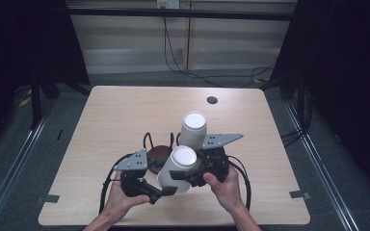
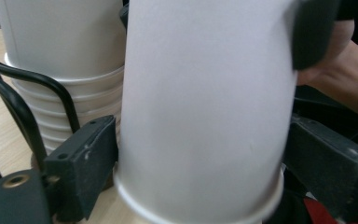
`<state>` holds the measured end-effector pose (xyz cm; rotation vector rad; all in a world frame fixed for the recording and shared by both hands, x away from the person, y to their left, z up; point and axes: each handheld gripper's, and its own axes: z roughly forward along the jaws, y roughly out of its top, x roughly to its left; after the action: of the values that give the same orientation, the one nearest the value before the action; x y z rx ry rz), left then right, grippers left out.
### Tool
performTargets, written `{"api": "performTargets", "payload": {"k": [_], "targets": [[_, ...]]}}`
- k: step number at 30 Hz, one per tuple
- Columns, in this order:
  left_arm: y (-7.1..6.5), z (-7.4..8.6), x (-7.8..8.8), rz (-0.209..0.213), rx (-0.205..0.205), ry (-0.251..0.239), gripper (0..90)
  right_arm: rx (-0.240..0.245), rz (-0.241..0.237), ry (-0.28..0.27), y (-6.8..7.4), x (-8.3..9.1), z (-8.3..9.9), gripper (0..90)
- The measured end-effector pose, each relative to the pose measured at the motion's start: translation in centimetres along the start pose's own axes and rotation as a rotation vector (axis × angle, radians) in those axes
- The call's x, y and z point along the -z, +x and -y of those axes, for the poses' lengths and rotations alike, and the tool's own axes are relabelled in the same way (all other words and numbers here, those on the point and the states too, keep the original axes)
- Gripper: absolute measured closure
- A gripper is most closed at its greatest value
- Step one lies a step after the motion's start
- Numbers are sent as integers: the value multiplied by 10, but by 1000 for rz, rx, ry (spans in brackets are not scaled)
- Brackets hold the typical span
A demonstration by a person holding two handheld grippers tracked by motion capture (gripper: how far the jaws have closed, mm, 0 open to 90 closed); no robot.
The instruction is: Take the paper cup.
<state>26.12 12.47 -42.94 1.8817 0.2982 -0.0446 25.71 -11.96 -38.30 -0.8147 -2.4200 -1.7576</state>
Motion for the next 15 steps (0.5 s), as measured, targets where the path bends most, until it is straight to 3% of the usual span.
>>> {"api": "performTargets", "payload": {"k": [2, 15], "targets": [[-1, 1, -4, -3, 5, 21, 99, 5, -3, 10, 1, -3, 0, 226], [-2, 4, -12, 5, 16, 30, 109, 3, -26, 17, 5, -13, 1, 227]]}}
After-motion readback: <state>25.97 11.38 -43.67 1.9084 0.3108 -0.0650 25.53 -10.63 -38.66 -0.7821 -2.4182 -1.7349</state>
